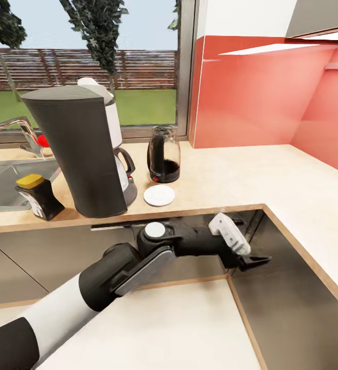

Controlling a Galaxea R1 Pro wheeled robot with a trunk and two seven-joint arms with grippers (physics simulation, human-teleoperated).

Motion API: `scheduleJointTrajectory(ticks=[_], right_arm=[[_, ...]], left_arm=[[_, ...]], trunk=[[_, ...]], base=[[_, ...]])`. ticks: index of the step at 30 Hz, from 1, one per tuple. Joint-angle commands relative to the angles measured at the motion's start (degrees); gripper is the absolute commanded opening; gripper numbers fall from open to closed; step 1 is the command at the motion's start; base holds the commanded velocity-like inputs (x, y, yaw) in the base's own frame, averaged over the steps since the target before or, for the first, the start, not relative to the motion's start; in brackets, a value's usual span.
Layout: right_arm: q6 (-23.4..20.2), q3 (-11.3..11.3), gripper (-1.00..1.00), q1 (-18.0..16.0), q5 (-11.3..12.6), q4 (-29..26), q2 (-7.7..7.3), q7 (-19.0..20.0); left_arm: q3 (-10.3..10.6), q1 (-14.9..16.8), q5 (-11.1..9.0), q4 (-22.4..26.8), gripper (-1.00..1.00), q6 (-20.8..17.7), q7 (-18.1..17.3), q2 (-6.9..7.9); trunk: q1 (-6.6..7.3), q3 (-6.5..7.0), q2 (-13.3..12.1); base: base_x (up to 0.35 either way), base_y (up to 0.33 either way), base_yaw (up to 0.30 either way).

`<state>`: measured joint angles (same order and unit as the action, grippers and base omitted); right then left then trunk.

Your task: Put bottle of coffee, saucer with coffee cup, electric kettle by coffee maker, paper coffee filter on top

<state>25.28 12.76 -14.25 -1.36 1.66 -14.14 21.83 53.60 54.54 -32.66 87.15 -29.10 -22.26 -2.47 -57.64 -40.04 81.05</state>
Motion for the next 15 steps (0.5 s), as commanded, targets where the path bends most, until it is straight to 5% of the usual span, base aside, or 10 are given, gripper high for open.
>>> scheduleJointTrajectory(ticks=[1,3,6,11,15], right_arm=[[0.38,0.07,1.0,-0.08,-0.13,0.18,-0.01,0.06],[0.38,0.07,1.0,-0.08,-0.13,0.18,-0.01,0.06],[0.38,0.07,1.0,-0.08,-0.13,0.17,-0.01,0.05],[0.36,0.04,1.0,-0.08,-0.13,0.18,-0.01,0.05],[0.38,0.01,1.0,-0.08,-0.13,0.17,-0.01,0.05]], left_arm=[[-0.01,0.03,-0.55,-0.61,1.0,-0.43,-5.29,1.93],[0.0,-0.04,-0.56,-1.24,1.0,-0.36,-11.33,4.55],[0.04,-0.79,-0.52,-1.64,1.0,-0.28,-15.79,7.62],[0.13,-4.37,-0.51,-1.74,1.0,0.59,-18.18,11.55],[0.39,-10.58,-0.49,-1.85,1.0,6.9,-18.76,16.14]], trunk=[[0.01,-0.05,0.03],[0.01,-0.05,0.03],[0.01,-0.05,0.03],[0.01,-0.05,0.03],[0.01,-0.05,0.03]], base=[[0.0,0.0,0.0],[0.0,0.0,0.0],[0.0,0.0,0.0],[0.0,0.0,0.0],[0.0,0.0,0.0]])
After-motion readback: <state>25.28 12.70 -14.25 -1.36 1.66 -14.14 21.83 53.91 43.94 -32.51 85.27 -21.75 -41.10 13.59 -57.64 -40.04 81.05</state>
